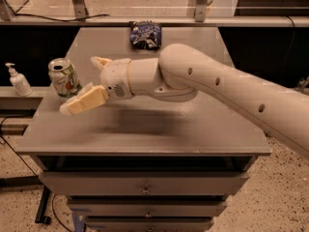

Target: Move 7up can near blue chip bag

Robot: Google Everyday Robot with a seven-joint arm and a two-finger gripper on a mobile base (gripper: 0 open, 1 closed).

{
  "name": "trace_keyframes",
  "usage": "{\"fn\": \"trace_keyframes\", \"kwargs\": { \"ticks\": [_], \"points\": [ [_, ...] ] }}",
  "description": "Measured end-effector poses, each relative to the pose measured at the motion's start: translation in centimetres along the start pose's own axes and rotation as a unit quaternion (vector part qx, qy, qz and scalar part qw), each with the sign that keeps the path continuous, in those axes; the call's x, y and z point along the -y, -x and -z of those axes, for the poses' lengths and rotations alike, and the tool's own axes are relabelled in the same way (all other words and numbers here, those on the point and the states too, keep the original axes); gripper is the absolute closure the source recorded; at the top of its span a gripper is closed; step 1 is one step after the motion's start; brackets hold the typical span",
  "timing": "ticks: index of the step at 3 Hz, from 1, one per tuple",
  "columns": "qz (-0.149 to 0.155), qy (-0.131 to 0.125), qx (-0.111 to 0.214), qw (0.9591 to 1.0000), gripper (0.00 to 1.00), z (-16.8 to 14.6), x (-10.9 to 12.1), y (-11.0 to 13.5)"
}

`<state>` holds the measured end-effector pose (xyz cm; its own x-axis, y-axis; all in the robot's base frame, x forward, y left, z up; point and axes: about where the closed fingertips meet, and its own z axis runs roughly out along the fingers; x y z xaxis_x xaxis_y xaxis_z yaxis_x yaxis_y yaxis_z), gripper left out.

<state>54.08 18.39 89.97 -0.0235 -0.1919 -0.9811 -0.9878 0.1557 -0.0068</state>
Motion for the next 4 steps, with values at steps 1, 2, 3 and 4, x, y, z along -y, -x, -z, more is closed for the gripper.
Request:
{"fn": "trace_keyframes", "kwargs": {
  "ticks": [1,2,3,4],
  "points": [
    [-0.003,0.003,0.029,0.9996,0.00,-3.2,0.7,-0.1],
    [-0.007,0.008,0.040,0.9991,0.18,-5.4,1.2,-0.8],
    [-0.008,0.005,0.041,0.9991,0.41,-5.7,1.7,-1.5],
    [-0.007,-0.009,0.039,0.9992,0.65,-4.2,2.5,-1.7]
  ]
}}
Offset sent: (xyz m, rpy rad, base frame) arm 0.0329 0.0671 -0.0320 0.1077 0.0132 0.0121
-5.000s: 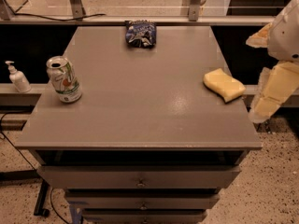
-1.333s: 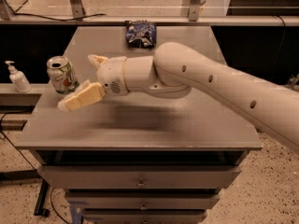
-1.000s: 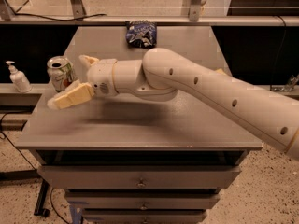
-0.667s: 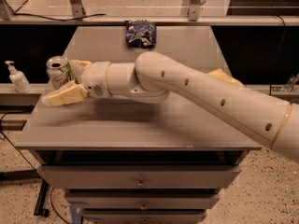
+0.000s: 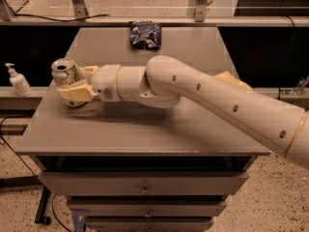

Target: Move 7up can near blue chip bag

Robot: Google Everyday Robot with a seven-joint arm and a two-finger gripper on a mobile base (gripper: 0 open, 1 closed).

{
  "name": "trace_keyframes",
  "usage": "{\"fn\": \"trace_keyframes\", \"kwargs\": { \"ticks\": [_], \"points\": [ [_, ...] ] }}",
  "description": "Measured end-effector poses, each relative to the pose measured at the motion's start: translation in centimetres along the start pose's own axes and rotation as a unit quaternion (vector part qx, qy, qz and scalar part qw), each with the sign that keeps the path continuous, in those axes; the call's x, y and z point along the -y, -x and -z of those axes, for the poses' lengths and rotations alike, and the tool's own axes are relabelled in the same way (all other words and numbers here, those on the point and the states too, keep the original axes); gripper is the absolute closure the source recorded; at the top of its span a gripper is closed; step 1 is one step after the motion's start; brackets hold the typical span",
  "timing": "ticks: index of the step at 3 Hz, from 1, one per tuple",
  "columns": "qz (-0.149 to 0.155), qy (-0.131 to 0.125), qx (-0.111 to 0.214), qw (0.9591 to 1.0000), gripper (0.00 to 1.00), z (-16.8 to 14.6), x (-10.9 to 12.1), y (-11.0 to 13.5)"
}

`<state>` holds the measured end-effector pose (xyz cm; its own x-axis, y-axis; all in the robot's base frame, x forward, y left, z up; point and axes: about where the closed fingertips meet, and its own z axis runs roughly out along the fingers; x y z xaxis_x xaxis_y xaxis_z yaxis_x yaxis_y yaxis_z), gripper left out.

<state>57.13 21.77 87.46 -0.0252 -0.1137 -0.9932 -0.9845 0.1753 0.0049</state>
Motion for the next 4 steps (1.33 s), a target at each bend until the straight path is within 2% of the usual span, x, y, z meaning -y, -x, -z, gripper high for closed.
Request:
{"fn": "trace_keyframes", "kwargs": {
  "ticks": [1,2,3,4],
  "points": [
    [0.004,-0.028,-0.007,0.9996,0.88,3.2,2.0,1.4],
    [0.014,-0.068,-0.025,0.9973,1.00,8.3,5.0,2.6],
    [0.015,-0.069,-0.024,0.9972,1.00,8.3,4.8,2.6],
    [0.038,-0.102,-0.023,0.9938,1.00,11.3,7.0,3.7]
  ]
}}
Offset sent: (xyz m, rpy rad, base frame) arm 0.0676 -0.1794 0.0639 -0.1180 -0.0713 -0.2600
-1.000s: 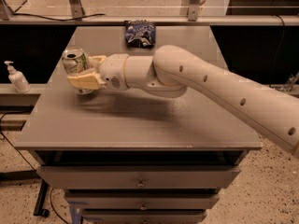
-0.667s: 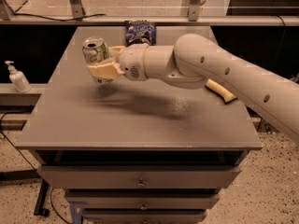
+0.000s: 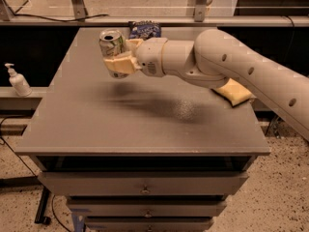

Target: Move 7up can near blue chip bag

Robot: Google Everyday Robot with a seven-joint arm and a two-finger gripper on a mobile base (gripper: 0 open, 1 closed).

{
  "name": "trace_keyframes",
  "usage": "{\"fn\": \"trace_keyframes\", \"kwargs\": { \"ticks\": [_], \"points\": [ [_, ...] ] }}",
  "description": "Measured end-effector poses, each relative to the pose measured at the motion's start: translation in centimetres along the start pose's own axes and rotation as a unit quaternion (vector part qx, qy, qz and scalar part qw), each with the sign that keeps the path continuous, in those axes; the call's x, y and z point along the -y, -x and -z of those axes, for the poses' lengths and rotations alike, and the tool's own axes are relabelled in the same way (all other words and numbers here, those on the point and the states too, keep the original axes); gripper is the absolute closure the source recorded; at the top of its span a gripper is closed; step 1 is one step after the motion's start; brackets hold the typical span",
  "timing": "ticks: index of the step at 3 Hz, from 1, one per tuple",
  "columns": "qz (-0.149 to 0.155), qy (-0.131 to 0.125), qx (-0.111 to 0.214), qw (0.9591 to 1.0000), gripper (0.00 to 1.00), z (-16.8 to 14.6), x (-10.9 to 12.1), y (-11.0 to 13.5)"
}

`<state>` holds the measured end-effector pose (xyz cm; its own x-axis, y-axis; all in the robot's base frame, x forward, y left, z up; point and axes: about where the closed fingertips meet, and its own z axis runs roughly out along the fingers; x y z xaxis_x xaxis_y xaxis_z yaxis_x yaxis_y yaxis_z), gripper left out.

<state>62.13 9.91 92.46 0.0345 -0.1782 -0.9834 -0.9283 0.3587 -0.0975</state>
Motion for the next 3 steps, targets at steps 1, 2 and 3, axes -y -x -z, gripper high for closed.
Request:
{"fn": "trace_keyframes", "kwargs": {
  "ticks": [1,2,3],
  "points": [
    [0.026,-0.061,0.003,0.9978,1.00,5.2,4.9,1.7],
    [0.037,-0.118,0.008,0.9923,1.00,9.8,10.2,2.6],
    [0.032,-0.150,0.006,0.9882,1.00,11.6,15.8,2.4]
  ]
}}
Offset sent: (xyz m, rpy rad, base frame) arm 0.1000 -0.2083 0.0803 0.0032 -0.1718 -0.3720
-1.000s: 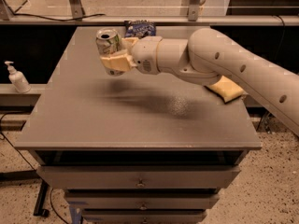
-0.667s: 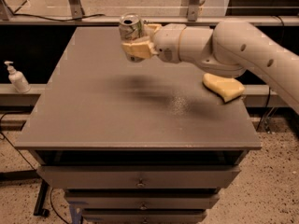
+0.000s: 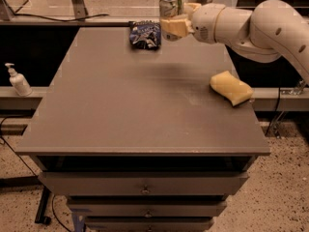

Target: Move 7up can near blue chip bag

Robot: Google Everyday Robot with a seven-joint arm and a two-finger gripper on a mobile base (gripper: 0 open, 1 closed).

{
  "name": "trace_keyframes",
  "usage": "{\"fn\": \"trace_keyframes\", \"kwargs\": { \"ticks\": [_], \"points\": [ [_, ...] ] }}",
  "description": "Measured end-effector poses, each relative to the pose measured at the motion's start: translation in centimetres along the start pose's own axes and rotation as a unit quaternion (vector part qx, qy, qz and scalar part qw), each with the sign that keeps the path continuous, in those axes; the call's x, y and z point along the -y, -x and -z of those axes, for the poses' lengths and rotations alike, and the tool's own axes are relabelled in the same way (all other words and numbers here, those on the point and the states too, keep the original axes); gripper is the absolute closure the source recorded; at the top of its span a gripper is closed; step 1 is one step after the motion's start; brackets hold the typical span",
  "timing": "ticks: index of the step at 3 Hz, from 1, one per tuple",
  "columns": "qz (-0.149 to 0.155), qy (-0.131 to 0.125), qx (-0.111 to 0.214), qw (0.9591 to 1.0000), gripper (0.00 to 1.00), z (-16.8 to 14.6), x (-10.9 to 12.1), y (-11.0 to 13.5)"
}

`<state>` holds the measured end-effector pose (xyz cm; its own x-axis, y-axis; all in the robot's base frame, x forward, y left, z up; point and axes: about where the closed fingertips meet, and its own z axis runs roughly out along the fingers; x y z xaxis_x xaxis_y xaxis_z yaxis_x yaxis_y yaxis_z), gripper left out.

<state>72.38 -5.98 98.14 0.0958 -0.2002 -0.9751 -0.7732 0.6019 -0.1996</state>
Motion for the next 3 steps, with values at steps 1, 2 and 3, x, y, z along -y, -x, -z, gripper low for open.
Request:
{"fn": "trace_keyframes", "kwargs": {
  "ticks": [1,2,3],
  "points": [
    [-0.017,-0.014,-0.005,0.9997,1.00,-1.9,4.7,-1.5],
    [-0.036,-0.015,-0.014,0.9992,1.00,-4.4,7.4,-3.9],
    [-0.054,-0.019,-0.024,0.9981,1.00,-5.5,8.5,-7.0]
  ]
}}
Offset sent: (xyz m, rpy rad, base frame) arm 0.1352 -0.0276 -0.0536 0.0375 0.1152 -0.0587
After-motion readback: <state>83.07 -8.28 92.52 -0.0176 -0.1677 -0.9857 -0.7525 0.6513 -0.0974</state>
